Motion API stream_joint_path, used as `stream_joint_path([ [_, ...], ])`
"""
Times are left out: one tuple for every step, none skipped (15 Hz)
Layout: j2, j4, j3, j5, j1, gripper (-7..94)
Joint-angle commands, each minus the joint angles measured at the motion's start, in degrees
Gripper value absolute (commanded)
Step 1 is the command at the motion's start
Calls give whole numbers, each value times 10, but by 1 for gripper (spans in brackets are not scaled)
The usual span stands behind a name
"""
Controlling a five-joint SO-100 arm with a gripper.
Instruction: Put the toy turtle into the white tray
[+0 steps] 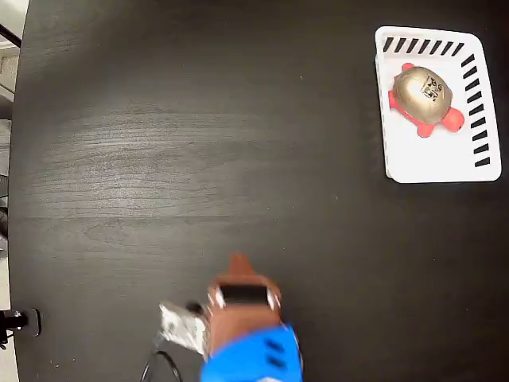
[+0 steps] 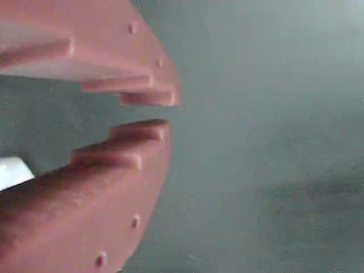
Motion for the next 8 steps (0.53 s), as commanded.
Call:
stream_joint_path([
  [93,28,47,-5,3,0],
  [127,29,72,-11,10,0],
  [156,29,93,-13,15,0],
  [182,31,113,-13,16,0],
  [201,34,127,-12,15,0],
  [212,36,138,-10,14,0],
  [227,40,151,-6,13,0],
  [247,47,168,-4,12,0],
])
